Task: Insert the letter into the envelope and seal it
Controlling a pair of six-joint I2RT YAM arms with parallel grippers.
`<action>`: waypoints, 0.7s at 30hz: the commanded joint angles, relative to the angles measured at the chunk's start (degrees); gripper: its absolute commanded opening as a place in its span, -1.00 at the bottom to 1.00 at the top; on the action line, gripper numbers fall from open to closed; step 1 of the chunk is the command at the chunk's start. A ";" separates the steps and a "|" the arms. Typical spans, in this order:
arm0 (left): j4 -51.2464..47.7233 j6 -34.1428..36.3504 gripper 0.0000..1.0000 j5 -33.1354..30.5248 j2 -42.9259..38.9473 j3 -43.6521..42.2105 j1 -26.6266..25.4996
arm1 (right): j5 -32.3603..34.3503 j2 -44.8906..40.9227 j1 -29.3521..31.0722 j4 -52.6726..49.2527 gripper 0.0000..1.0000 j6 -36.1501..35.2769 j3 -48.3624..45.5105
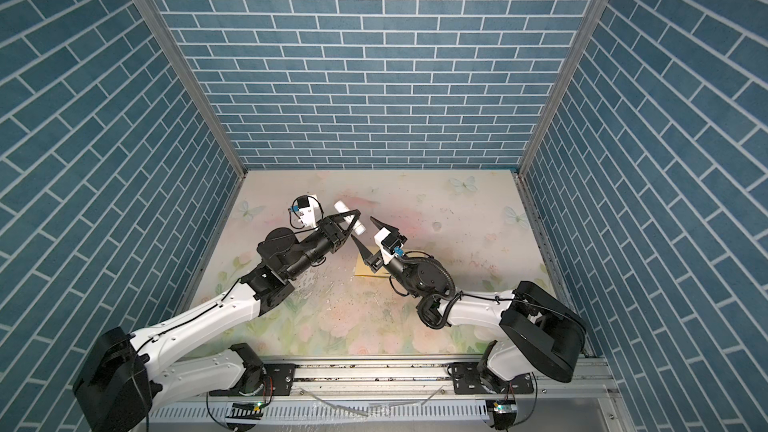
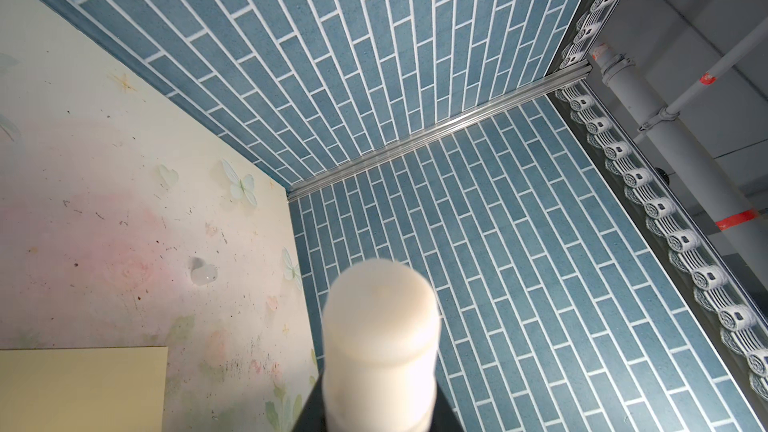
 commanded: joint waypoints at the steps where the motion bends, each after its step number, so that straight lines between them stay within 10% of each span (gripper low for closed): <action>1: 1.28 -0.12 -1.00 0.87 -0.59 1.47 0.03 | 1.78 1.27 0.34 2.01 0.18 -3.47 2.67; 21: 2.39 -0.73 -1.00 1.98 0.11 1.51 -0.22 | 3.00 4.84 0.46 -0.30 -0.08 -4.10 6.99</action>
